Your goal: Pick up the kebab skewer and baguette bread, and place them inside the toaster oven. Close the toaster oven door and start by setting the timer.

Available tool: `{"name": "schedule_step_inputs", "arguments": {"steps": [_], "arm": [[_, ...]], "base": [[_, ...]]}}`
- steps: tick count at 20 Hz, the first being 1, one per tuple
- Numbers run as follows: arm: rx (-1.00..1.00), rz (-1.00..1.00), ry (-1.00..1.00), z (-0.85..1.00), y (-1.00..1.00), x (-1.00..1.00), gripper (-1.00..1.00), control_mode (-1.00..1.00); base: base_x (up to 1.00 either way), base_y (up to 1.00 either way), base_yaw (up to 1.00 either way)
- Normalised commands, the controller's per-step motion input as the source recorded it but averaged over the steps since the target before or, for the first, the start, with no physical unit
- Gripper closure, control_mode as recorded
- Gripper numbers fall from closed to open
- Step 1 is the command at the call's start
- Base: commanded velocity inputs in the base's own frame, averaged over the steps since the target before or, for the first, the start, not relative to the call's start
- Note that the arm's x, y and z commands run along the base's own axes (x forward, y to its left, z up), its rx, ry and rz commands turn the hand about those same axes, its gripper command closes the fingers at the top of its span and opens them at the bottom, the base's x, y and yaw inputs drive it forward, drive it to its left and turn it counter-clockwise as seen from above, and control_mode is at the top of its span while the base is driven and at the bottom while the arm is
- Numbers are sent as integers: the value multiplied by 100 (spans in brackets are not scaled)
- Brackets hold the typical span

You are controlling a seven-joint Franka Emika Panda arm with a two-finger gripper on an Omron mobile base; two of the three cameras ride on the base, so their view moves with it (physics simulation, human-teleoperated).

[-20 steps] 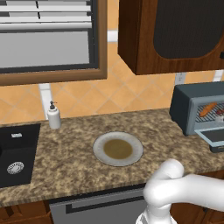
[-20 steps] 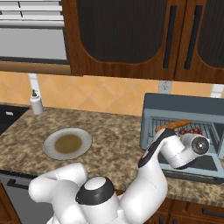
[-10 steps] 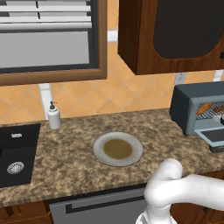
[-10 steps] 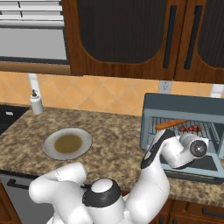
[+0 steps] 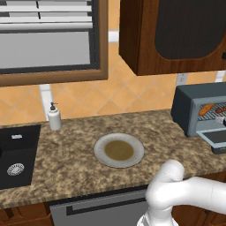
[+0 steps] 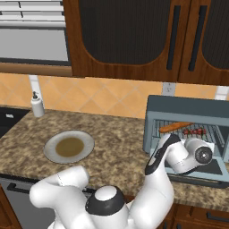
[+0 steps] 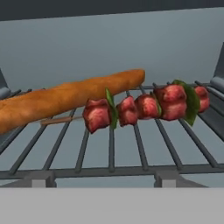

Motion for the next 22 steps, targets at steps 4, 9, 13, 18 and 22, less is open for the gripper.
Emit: {"name": "schedule_step_inputs", "arguments": {"steps": [4,9,13,18,22], "arm": [[0,0,0,2,-41,-67,-100,-100],[0,0,0,0,-34,-99,-100,-100],[0,0,0,0,0,-100,-100,-100],[0,0,1,0,0,-98,-100,-100],[0,0,10,-14,11,-59,-100,-100]], "base": [[0,0,0],[0,0,0],[0,0,0],[0,0,0],[0,0,0]]}}
